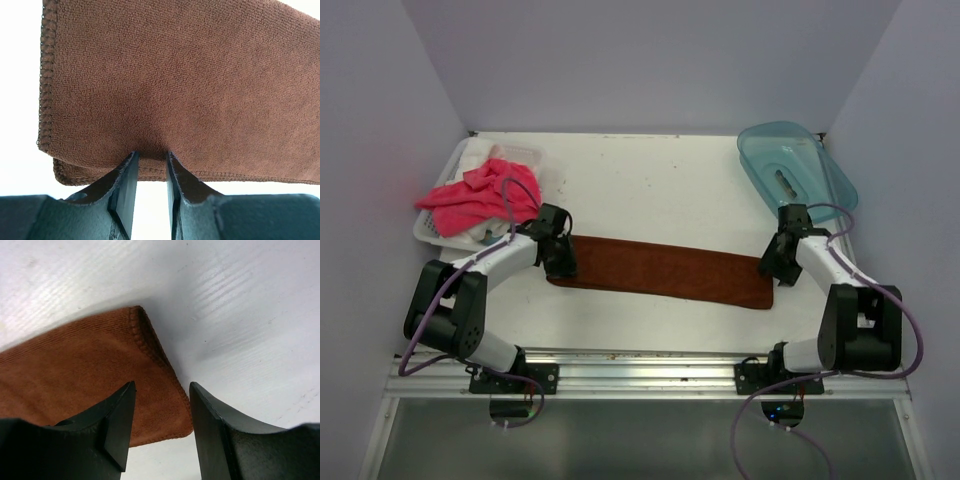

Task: Roll the towels
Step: Fold the towel

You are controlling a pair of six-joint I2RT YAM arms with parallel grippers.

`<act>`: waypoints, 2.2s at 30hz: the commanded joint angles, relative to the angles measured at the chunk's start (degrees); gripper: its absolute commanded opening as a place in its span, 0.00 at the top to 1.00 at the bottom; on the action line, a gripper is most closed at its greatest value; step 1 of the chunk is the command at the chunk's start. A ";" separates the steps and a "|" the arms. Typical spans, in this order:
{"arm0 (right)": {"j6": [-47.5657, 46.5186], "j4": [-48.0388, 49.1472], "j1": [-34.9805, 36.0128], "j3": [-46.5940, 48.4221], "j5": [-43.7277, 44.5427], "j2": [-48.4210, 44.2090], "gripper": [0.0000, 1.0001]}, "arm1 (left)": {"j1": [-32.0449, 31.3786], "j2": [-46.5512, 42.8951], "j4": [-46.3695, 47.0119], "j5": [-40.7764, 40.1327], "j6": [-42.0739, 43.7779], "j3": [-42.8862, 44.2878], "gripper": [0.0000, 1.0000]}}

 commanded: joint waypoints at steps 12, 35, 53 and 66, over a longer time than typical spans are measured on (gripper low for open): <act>0.54 4.82 -0.44 -2.08 -2.16 7.70 0.63 | 0.54 -0.92 1.29 -2.42 1.22 -0.49 0.68; 2.48 -8.97 -1.50 3.89 7.07 -14.18 1.00 | -6.57 1.10 6.65 3.20 -3.70 -2.52 0.70; -1.83 -18.90 4.19 28.15 4.78 -16.39 1.00 | -19.16 -3.37 -3.18 2.41 -4.76 10.13 0.67; 3.00 -16.45 34.79 37.03 13.39 -1.55 1.00 | -7.46 -0.13 1.55 5.05 -1.85 5.84 0.71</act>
